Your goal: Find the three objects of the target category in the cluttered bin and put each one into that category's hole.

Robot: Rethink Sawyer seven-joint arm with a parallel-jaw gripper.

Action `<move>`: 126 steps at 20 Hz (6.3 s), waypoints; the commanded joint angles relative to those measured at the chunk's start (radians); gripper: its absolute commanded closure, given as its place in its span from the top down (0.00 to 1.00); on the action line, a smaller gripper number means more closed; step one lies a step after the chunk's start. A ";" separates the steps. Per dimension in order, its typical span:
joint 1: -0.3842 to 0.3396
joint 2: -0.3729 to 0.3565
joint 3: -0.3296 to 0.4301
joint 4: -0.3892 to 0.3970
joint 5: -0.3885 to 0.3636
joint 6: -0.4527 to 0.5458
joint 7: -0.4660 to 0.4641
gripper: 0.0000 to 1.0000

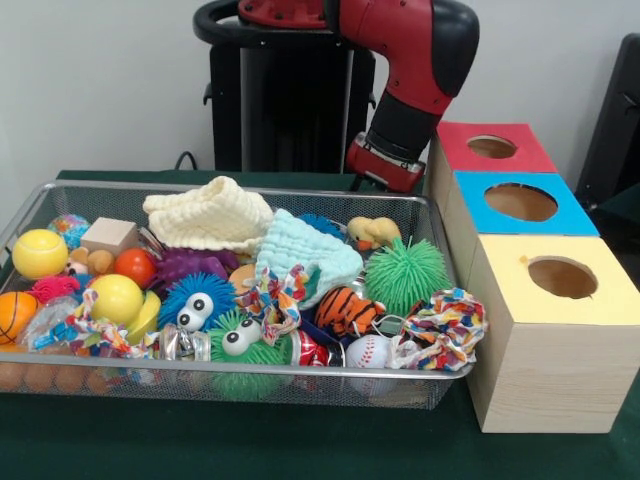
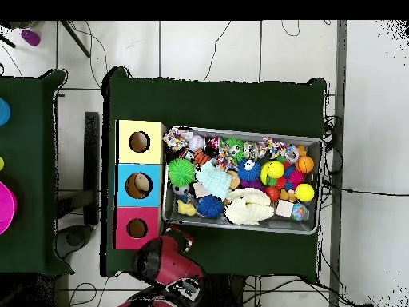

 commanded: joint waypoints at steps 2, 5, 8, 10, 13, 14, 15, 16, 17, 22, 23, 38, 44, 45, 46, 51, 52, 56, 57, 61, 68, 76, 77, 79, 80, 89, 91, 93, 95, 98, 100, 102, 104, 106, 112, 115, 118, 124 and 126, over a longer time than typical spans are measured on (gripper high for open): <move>0.021 -0.012 -0.067 -0.275 0.042 0.448 0.080 1.00; -0.001 -0.008 -0.064 -0.295 -0.007 0.554 0.113 1.00; -0.014 -0.004 -0.061 -0.321 -0.034 0.648 0.125 1.00; -0.021 -0.006 -0.058 -0.328 -0.045 0.699 0.137 1.00; -0.014 -0.002 -0.070 -0.340 -0.055 0.732 0.154 1.00; -0.004 -0.001 -0.080 -0.348 -0.061 0.737 0.158 1.00; -0.005 0.000 -0.081 -0.349 -0.064 0.735 0.158 1.00; -0.006 0.000 -0.083 -0.351 -0.068 0.734 0.157 1.00; -0.001 -0.009 -0.106 -0.366 -0.092 0.782 0.150 1.00; 0.012 -0.035 -0.181 -0.429 -0.158 0.938 0.152 1.00; 0.011 -0.043 -0.186 -0.430 -0.166 0.947 0.153 1.00; 0.006 -0.104 -0.188 -0.566 -0.211 0.890 0.181 1.00; -0.039 -0.102 -0.070 -0.541 -0.186 0.511 0.186 1.00; -0.041 -0.096 -0.064 -0.551 -0.184 0.486 0.194 1.00; -0.042 -0.090 -0.058 -0.561 -0.182 0.461 0.202 1.00; -0.030 -0.063 -0.073 -0.608 -0.178 0.362 0.206 1.00; -0.028 -0.059 -0.074 -0.614 -0.176 0.336 0.207 1.00; -0.008 -0.062 -0.074 -0.584 -0.156 0.254 0.238 1.00; -0.004 -0.080 -0.070 -0.552 -0.157 0.239 0.250 1.00; 0.000 -0.103 -0.041 -0.467 -0.115 0.225 0.311 1.00; -0.061 -0.103 0.046 -0.403 -0.157 0.104 0.347 1.00; -0.095 -0.054 0.092 -0.355 -0.217 -0.083 0.413 1.00; -0.087 -0.048 0.090 -0.357 -0.210 -0.093 0.412 1.00; -0.082 -0.032 0.088 -0.360 -0.212 -0.127 0.412 1.00; -0.083 -0.027 0.089 -0.360 -0.214 -0.140 0.413 1.00; -0.088 -0.003 0.115 -0.347 -0.185 -0.217 0.470 1.00; -0.092 -0.001 0.128 -0.339 -0.170 -0.226 0.490 1.00; -0.094 0.004 0.139 -0.333 -0.147 -0.229 0.510 1.00; -0.093 0.008 0.147 -0.328 -0.128 -0.224 0.525 1.00; -0.082 0.020 0.145 -0.328 -0.105 -0.238 0.545 1.00; -0.078 0.025 0.143 -0.329 -0.103 -0.249 0.558 1.00; -0.076 0.030 0.140 -0.330 -0.113 -0.267 0.572 1.00; -0.077 0.036 0.140 -0.331 -0.127 -0.295 0.595 1.00; -0.079 0.040 0.141 -0.333 -0.144 -0.321 0.615 1.00; -0.085 0.039 0.139 -0.332 -0.179 -0.330 0.633 0.00; -0.095 0.042 0.151 -0.330 -0.202 -0.353 0.653 0.00; -0.082 0.048 0.143 -0.330 -0.198 -0.372 0.658 0.00; -0.053 0.059 0.133 -0.334 -0.171 -0.379 0.647 0.00; -0.051 0.055 0.135 -0.334 -0.171 -0.371 0.642 0.00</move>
